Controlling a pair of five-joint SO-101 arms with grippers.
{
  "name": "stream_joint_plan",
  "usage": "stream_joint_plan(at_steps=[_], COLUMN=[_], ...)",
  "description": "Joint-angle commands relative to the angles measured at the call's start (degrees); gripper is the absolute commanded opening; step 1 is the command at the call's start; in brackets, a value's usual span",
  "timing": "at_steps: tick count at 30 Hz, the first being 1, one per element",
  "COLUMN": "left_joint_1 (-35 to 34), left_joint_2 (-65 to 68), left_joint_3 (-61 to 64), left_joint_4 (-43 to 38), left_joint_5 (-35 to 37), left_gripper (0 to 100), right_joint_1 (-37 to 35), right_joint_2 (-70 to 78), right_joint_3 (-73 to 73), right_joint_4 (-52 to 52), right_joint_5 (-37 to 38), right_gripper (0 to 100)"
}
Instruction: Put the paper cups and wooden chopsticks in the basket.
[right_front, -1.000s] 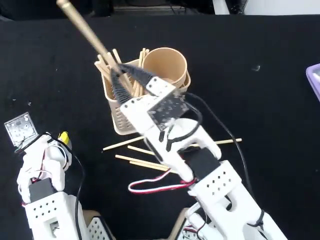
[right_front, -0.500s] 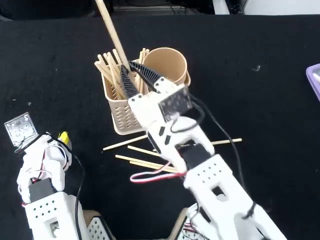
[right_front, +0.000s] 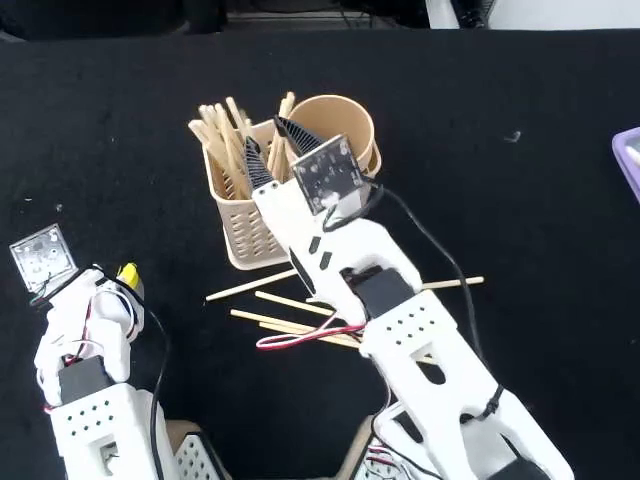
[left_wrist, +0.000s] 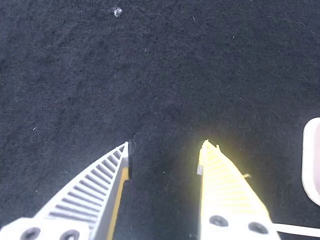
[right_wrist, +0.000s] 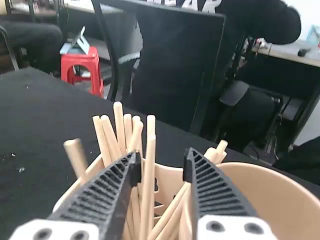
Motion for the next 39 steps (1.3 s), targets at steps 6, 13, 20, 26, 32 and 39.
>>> stream_joint_plan(at_steps=[6,13,20,26,32,39], left_joint_1=[0.40,0.40,0.40,0.40,0.40,0.40], left_joint_2=[-0.44,-0.44,-0.44,-0.44,-0.44,-0.44], left_joint_3=[-2.07,-1.98,-1.98,-1.98,-1.89,-1.89], left_joint_4=[-0.44,-0.44,-0.44,-0.44,-0.44,-0.53], left_joint_5=[0.26,0.26,0.26,0.26,0.26,0.26], left_gripper=[22,22,22,22,22,22], right_joint_1=[-2.11,-2.02,3.69,7.91,10.37,10.29], right_joint_2=[-14.99,-28.70,-30.99,-30.99,-30.90,-22.55], right_joint_3=[-9.01,-5.93,14.64,31.16,32.31,27.56], right_joint_4=[18.99,53.27,63.03,56.97,56.79,56.79], right_joint_5=[0.26,15.38,28.75,41.41,46.15,44.75], right_gripper=[14.1,5.1,18.1,20.4,20.4,20.5])
